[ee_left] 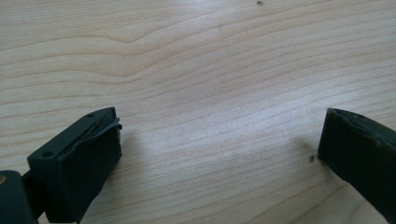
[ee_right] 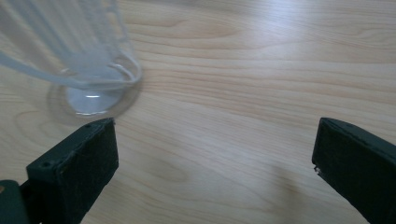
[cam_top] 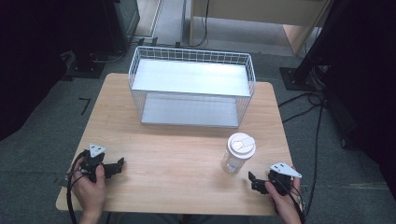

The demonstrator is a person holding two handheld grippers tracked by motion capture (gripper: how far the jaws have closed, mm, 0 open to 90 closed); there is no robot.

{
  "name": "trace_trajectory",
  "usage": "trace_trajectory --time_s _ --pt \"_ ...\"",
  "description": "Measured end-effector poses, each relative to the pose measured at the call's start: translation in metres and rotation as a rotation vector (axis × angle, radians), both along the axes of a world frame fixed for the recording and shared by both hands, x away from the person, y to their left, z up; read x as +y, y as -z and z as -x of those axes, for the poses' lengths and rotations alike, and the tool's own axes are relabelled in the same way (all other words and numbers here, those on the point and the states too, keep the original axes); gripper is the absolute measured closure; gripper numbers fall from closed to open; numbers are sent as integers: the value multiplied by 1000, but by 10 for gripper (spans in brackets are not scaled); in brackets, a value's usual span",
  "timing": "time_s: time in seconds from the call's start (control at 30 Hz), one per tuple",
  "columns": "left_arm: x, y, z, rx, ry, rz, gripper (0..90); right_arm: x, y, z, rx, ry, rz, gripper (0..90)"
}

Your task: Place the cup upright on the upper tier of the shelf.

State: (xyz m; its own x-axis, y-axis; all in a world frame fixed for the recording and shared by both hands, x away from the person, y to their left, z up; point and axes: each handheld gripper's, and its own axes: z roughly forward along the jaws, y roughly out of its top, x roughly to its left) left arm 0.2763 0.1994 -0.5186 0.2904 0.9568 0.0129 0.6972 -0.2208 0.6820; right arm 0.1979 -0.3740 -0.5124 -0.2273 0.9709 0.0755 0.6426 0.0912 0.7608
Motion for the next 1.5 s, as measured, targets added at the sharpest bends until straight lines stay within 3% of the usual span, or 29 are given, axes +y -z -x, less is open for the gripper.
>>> trace_trajectory --time_s 0.23,0.6,0.83,1.17,1.5 --pt "-2 0 0 -1 9 2 0 13 -1 -1 -8 -27 11 3" --pt "-2 0 0 0 9 1 0 32 -3 -2 -21 -81 -15 3" --pt "-2 0 0 1 11 -1 0 37 -4 -2 -30 -90 -22 3" --pt "-1 0 0 2 12 -2 0 48 -14 -6 -58 -101 -89 4" --pt "-2 0 0 -1 10 1 0 54 -27 -9 -92 -97 -95 6"
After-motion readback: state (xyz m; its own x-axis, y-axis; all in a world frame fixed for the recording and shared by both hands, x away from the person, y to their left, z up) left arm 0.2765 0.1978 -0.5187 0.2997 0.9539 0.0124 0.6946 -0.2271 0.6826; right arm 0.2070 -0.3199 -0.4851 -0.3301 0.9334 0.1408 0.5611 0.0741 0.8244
